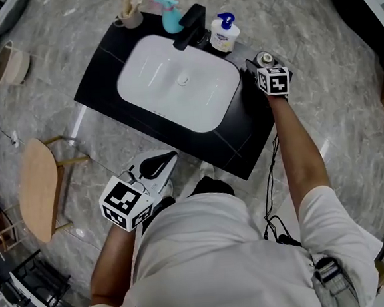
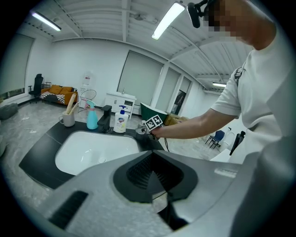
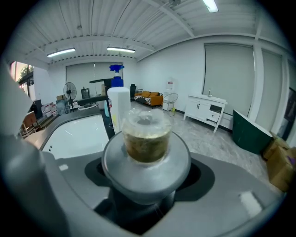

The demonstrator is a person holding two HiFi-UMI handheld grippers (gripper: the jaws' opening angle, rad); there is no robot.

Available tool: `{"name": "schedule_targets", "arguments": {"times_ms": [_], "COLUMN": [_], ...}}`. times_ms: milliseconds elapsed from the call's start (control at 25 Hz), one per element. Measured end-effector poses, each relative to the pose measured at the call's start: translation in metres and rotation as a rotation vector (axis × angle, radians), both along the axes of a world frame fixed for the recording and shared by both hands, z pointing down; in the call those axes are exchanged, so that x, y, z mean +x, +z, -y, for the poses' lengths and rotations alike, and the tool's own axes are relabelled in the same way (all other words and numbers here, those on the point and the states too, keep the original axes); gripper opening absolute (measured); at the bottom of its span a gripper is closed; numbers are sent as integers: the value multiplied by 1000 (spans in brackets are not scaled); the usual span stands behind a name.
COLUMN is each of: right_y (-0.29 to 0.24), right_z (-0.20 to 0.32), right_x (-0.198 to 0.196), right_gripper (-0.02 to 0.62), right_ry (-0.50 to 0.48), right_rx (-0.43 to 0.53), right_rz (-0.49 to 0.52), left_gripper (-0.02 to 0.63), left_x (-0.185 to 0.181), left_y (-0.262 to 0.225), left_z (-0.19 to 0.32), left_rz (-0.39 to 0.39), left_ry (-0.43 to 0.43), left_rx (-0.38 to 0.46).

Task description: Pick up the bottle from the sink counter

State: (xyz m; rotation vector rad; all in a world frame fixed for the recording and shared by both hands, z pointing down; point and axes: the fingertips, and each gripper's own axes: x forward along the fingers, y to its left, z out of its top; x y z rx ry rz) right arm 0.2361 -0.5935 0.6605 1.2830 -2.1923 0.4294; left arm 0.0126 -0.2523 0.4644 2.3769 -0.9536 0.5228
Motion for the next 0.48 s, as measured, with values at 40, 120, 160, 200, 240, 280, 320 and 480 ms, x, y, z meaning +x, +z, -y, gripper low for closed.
{"name": "schedule_targets", "arguments": {"times_ms": [40,120,160,200,240,280,320,480], "right_y": [-4,-13,-17,-22,-26,-30,-35,-59], "right_z": [-2,-7,-10,-13,-16,-20,-24,-43], "right_x": [0,-1,-1,-2,-2,-3,-4,-10], "right_gripper": [348,348,348,348,348,348,348,348], "right_ry": [4,9,11,12,14,15,17,20], "right_rx": [3,6,7,9,10,12,13,21], "right_rz": [1,4,5,6,7,7,8,26], "left_gripper": [6,6,6,6,6,6,6,6], "left_x": [-1,-3,-4,-6,-7,-9,-10,-17], "left_y": [-1,-3,-4,-5,-6,-7,-8,-15], "left_z": [0,-1,-2,-3,-4,-5,-6,-15], "left_rz": [-3,-8,-11,-14,-17,-20,-23,-34], "left_ry": [7,23,32,40,48,56,65,101], "left_rx": [4,10,13,15,18,20,22,32]}}
